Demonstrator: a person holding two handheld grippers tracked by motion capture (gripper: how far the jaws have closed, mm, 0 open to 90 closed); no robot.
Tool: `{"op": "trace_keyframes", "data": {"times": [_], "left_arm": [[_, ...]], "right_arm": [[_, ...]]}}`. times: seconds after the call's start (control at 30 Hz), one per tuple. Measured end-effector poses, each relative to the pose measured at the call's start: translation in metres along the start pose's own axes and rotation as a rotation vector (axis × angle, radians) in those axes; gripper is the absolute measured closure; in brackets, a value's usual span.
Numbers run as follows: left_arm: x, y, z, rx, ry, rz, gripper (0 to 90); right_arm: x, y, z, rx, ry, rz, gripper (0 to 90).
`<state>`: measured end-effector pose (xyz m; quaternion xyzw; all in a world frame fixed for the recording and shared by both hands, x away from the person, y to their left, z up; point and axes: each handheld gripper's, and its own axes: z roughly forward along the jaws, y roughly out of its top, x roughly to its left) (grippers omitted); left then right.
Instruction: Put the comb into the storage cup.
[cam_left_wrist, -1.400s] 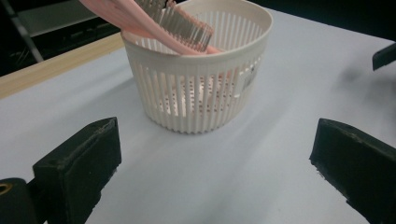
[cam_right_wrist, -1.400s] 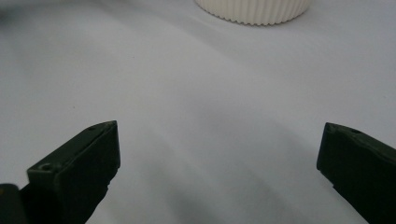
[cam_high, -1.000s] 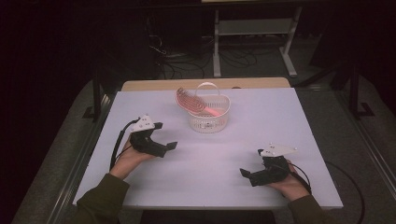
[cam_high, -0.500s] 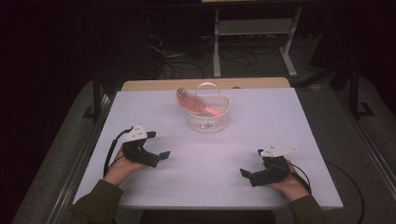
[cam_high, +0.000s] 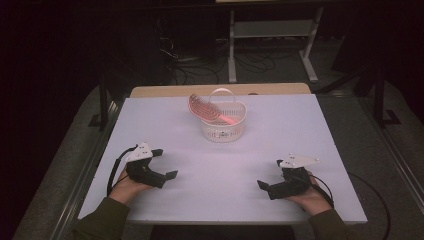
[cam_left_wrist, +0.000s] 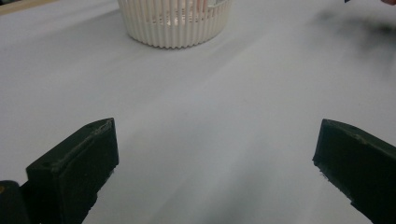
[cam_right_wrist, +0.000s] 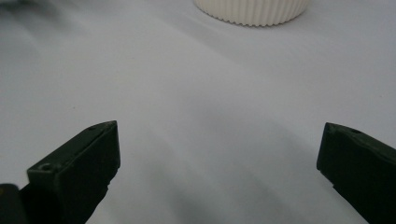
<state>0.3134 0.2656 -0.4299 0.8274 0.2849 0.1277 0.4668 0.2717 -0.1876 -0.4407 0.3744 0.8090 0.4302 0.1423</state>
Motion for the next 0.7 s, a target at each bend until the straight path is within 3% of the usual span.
{"op": "trace_keyframes", "data": {"times": [0.23,0.43,0.7], "left_arm": [[-0.005,-0.009,-0.004,0.028,0.000,0.006,0.0],[-0.009,-0.014,-0.015,0.009,0.003,-0.008,0.0],[-0.008,-0.014,-0.014,0.007,-0.006,-0.015,0.0]], "right_arm": [[0.000,0.000,0.000,0.003,-0.003,-0.003,0.0],[0.000,0.000,0.000,0.000,-0.004,-0.002,0.0],[0.000,0.000,0.000,0.004,-0.004,-0.006,0.0]]}}
